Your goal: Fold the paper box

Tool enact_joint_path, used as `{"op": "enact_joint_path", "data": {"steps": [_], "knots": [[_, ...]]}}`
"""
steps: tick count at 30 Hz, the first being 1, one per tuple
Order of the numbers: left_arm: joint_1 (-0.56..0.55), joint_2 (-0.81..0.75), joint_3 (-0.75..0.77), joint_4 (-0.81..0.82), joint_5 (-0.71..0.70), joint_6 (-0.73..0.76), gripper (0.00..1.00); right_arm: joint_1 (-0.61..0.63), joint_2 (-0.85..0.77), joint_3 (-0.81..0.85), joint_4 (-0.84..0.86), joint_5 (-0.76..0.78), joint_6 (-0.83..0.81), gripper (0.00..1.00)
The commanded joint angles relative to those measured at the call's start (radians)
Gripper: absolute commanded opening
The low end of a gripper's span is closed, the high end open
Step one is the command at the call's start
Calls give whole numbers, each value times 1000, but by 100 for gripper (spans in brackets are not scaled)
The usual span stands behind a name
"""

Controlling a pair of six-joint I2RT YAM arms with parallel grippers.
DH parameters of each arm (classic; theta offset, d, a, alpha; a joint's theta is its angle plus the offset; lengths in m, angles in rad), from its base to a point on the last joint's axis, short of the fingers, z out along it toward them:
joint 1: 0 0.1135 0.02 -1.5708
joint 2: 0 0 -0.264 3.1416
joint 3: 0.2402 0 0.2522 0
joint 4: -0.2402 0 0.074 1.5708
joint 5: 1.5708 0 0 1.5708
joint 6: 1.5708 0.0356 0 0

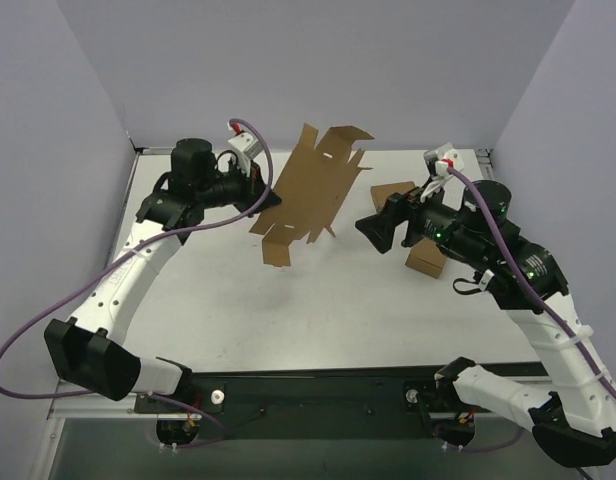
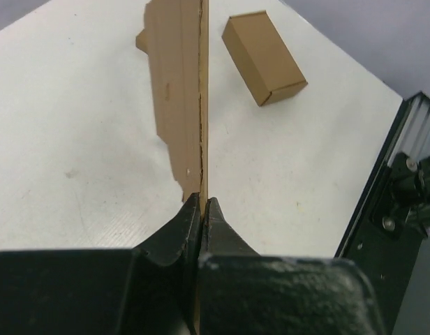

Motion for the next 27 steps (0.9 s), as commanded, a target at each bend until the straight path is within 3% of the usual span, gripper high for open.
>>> {"op": "enact_joint_path", "data": {"steps": [1,5,11,21,27], "knots": [[21,-14,64,-319,171,221,0,-6,4,132,5,-185,-148,85],[20,-9,177,-483,255,319,0,-6,8,215,-9,-254,-227,91],[-23,-22,284,-668,232,384,0,-6,117,369,-67,-354,-355,97],[-101,-117,302,-719,205,382,0,-7,313,557,-163,-412,-439,100],[-161,-135,297,-739,173,387,0,-4,369,568,-209,-460,-449,100]]}}
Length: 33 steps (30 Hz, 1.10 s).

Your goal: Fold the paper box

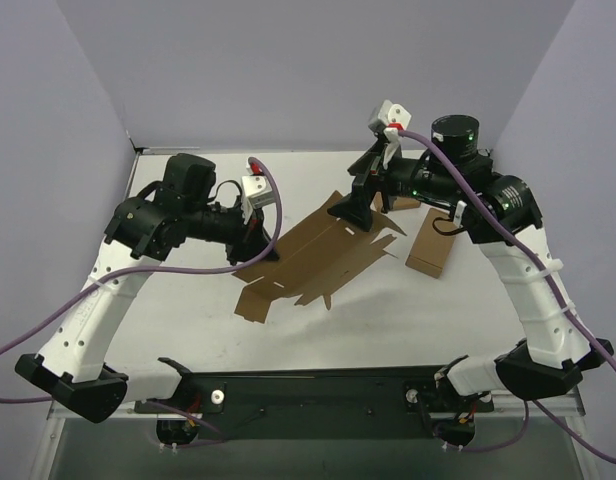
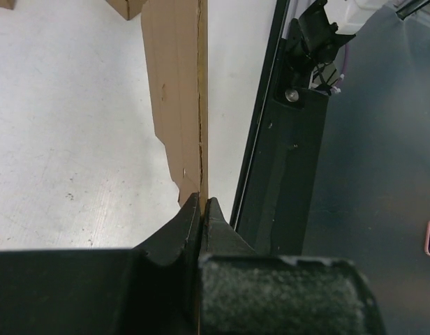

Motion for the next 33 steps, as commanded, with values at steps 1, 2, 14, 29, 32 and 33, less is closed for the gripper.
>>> {"op": "enact_joint_path", "data": {"steps": [1,2,14,29,32,33], "knots": [[-29,-23,36,-26,-17,22,0,-6,-4,30,-23,-95,-39,100],[-32,-25,35,-26,-25,22,0,-6,-4,26,-26,-104,-37,100],[-35,-28,35,-3,-45,14,0,16,-47,-123,-37,-74,-16,79],[-35,-34,20,4,-47,14,0,134,-107,-248,60,175,-30,69],[-35,-46,4,10,-31,14,0,96,-116,-254,69,123,-16,75],[-37,-51,-2,12,-27,14,0,86,-119,-254,77,110,-13,78]]}}
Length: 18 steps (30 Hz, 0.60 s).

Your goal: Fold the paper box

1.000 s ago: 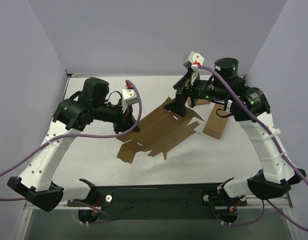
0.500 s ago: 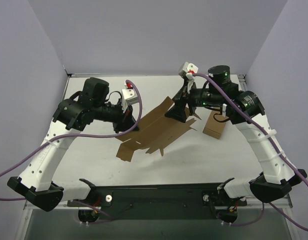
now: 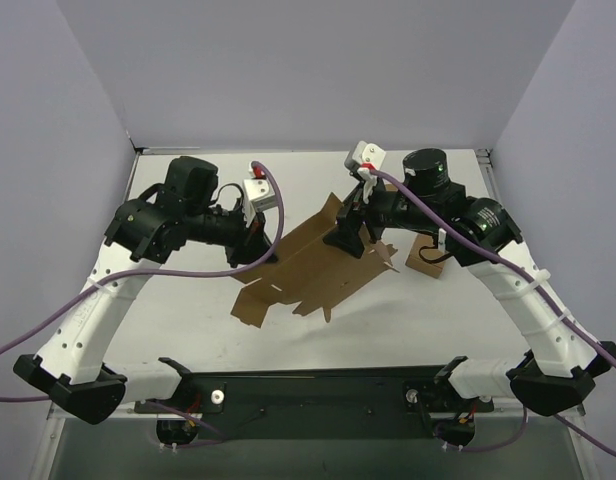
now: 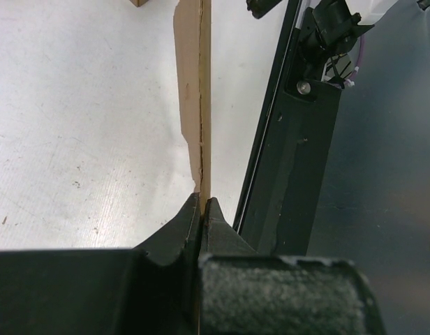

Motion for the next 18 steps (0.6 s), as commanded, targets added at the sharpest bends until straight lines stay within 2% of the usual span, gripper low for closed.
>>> {"op": "enact_joint_path", "data": {"steps": [1,4,12,18], "knots": [[-2,-43,-1,33,44,14,0,-44,-36,-8,59,-48,8,84],[-10,-41,-4,33,38,16,0,-55,-35,6,60,-86,9,89],[-20,-38,-4,27,37,17,0,-55,-10,35,67,-148,3,90],[-22,-35,-6,24,37,17,0,-53,-15,44,88,-169,-6,83]]}}
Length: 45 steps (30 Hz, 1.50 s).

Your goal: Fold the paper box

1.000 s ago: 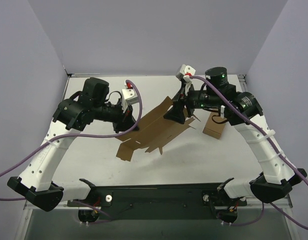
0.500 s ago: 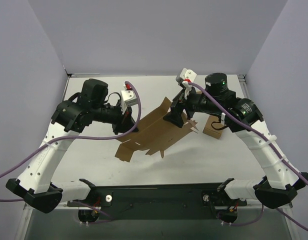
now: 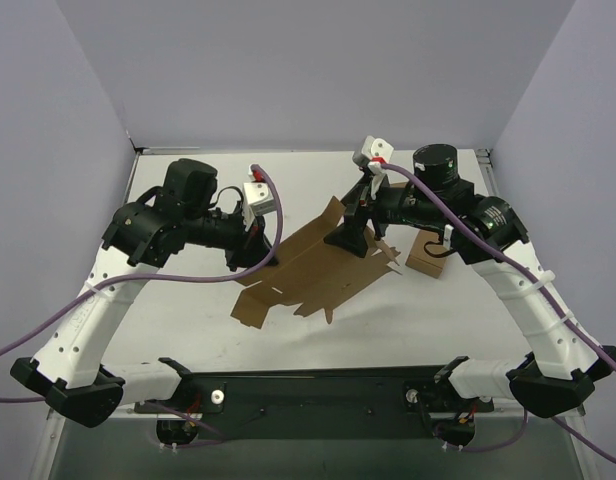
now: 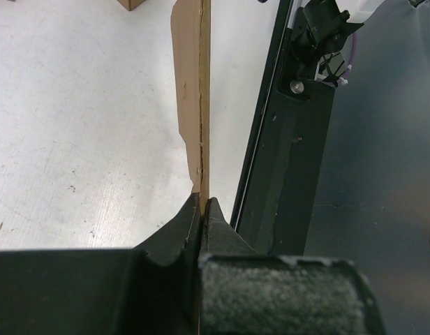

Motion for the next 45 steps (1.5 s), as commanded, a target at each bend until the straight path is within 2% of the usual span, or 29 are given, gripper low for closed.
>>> {"op": "enact_joint_path", "data": {"steps": [1,9,13,20,21,24,31,37,42,45], "knots": [[-6,-14,2,24,27,17,0,-1,-6,43,63,-55,-19,77],[-6,-14,-6,53,-8,0,0,7,-34,8,78,-75,-6,55],[-6,-14,-6,62,-32,-10,0,15,-43,-8,83,-71,0,47],[-6,-25,-16,59,1,0,0,12,-65,-26,86,-48,-11,41],[-6,-26,-18,62,-20,-1,0,10,-69,-28,85,-55,-11,35],[-6,-26,-18,67,-37,-9,0,13,-80,-37,86,-88,-2,27],[-6,-9,-18,88,-45,-35,0,41,-103,-77,103,-75,9,19],[-4,8,-15,96,-89,-64,0,130,-118,-118,138,89,17,12],[-4,15,-17,104,-117,-79,0,154,-172,-202,252,211,46,5],[-3,14,-15,110,-134,-91,0,165,-207,-262,307,282,52,5]]}}
